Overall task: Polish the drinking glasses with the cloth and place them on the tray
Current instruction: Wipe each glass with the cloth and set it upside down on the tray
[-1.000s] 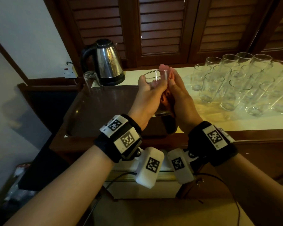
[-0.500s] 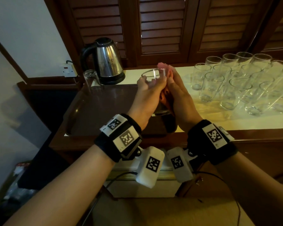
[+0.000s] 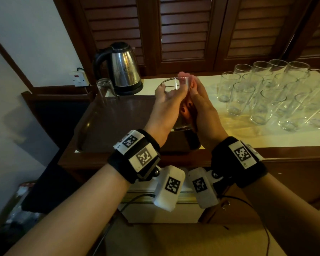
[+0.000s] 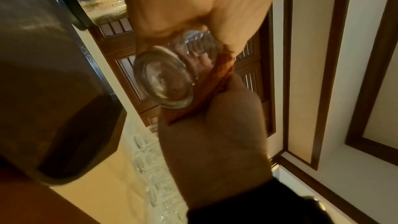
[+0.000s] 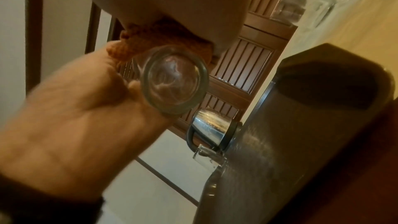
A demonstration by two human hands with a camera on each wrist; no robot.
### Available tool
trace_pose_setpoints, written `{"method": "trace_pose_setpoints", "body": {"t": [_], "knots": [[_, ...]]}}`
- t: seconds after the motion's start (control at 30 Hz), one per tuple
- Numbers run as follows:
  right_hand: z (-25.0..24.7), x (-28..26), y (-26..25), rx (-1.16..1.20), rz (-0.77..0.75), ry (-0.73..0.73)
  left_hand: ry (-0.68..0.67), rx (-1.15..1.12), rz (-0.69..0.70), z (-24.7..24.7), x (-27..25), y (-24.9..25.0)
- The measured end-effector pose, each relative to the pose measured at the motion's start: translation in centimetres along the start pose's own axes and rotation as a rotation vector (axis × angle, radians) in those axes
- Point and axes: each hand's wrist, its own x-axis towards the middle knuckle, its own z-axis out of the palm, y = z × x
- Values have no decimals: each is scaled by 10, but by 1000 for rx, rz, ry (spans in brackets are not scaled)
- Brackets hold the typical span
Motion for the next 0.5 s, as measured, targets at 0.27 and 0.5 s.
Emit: {"method": "trace_pose_setpoints", "body": {"t": [0.27, 0.5], "knots": [[-5, -8, 5, 135, 104, 28, -50, -39, -54, -11, -5, -6], [2, -5, 3, 53, 61, 17, -21, -2, -34, -2, -6, -3]]}}
